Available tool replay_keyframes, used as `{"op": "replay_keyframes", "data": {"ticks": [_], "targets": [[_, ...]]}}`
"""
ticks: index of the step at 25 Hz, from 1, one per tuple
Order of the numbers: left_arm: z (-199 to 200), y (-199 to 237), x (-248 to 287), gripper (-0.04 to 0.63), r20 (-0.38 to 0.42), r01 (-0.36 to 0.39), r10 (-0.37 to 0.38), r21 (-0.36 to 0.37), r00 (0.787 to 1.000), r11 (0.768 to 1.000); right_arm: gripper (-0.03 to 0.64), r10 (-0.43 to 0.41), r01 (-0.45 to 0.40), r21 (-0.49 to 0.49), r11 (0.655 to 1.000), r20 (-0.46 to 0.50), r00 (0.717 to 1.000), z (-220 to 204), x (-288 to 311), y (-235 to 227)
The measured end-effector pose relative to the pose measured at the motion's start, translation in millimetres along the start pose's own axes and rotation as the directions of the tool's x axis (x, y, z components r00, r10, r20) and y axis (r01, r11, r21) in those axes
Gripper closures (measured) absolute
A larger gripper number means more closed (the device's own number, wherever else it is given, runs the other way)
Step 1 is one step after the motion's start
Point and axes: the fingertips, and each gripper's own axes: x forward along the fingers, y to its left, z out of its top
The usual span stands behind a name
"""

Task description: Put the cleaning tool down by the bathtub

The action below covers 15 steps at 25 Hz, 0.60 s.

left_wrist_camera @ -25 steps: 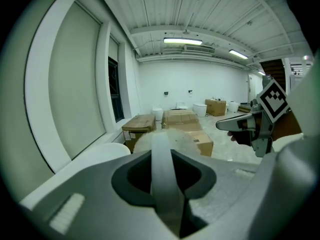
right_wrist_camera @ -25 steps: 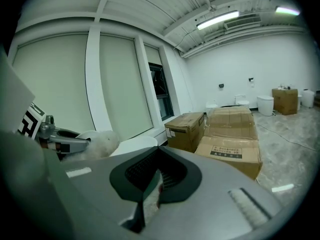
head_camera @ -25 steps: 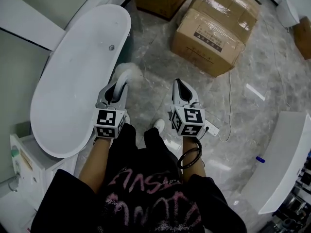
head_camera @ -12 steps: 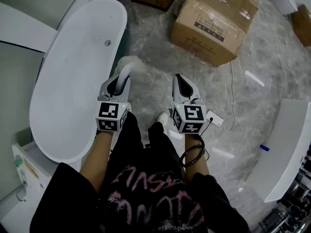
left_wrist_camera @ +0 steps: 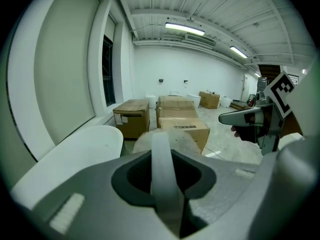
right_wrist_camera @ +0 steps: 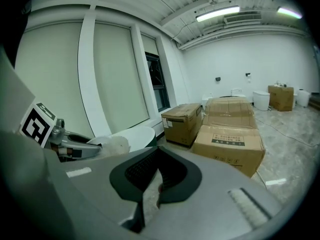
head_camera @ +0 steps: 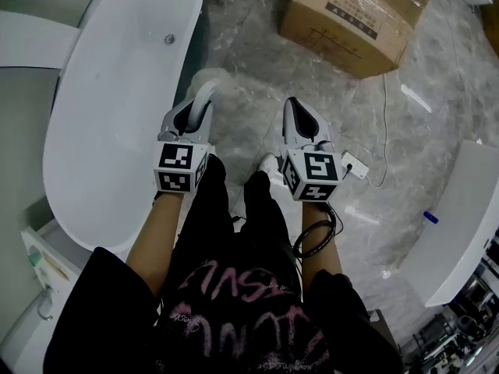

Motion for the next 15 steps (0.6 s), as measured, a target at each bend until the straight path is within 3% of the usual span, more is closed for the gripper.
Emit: {"op": "replay_keyframes", "data": {"ticks": [15], "targets": [[-84.0, 7.4, 65.6, 0.507, -0.134, 0.032, -0.035, -0.022, 0.990, 0.999, 0.601, -0.009, 0.016, 0.078, 0.997, -0.092, 0.996, -83.8, 47.0, -16.0]]}}
